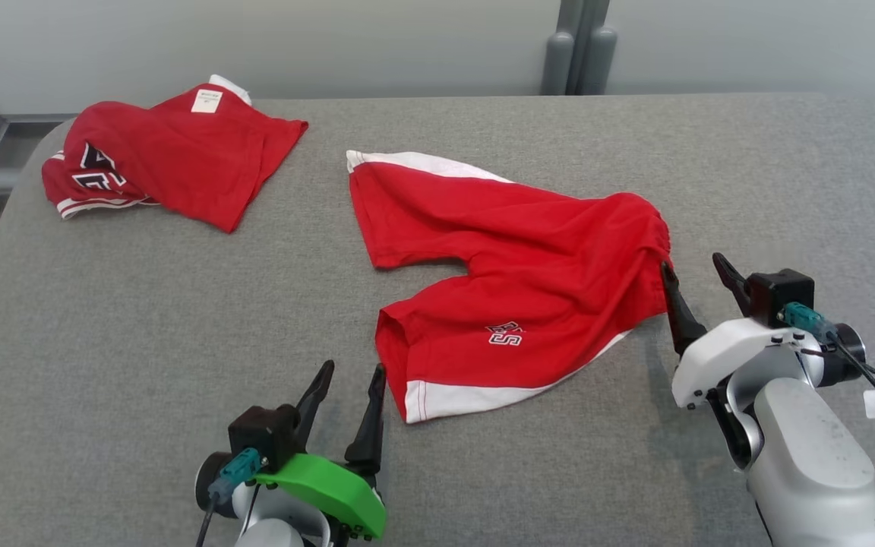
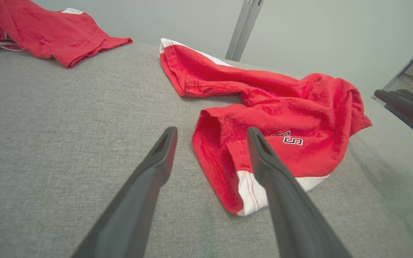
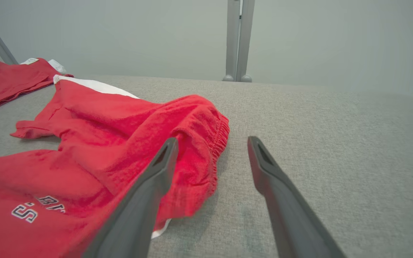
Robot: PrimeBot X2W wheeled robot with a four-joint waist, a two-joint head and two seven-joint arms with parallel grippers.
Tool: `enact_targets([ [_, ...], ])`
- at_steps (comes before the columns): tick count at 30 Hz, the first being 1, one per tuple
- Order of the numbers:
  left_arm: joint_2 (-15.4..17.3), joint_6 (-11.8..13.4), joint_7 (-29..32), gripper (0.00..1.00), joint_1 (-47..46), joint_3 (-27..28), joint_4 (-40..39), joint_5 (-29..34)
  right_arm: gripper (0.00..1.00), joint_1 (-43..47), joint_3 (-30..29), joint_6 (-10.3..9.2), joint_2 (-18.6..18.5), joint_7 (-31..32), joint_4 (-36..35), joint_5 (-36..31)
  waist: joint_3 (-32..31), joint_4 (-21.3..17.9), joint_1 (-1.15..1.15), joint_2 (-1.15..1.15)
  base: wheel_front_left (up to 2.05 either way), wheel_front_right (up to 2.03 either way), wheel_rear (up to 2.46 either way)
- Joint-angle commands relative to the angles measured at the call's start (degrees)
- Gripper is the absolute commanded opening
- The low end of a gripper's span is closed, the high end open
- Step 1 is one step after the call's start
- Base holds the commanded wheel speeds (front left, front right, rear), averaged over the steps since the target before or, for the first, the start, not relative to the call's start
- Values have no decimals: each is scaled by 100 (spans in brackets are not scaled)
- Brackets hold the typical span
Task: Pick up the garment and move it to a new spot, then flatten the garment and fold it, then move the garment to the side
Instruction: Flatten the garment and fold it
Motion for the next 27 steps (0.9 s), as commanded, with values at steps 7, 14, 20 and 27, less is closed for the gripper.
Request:
enact_targets([
  [7, 14, -135, 219, 100, -237, -318, 293, -229, 100, 763, -53, 1, 19, -96, -1041, 3, -64, -445, 0, 0, 0, 0, 0],
  [14, 14, -156, 444, 100, -622, -594, 908, -531, 100, 1286, -140, 1, 160, -69, -1929, -73, 32, -692, 0, 0, 0, 0, 0],
  [20, 14, -136, 524, 100, -915, -771, 1459, -749, 100, 1527, -236, 1, 230, 78, -2367, -120, 104, -843, 0, 0, 0, 0, 0],
  [27, 14, 34, 455, 41, -1170, -941, 1925, -956, 100, 1642, -297, 1, 294, 192, -2660, -179, 143, -906, 0, 0, 0, 0, 0],
])
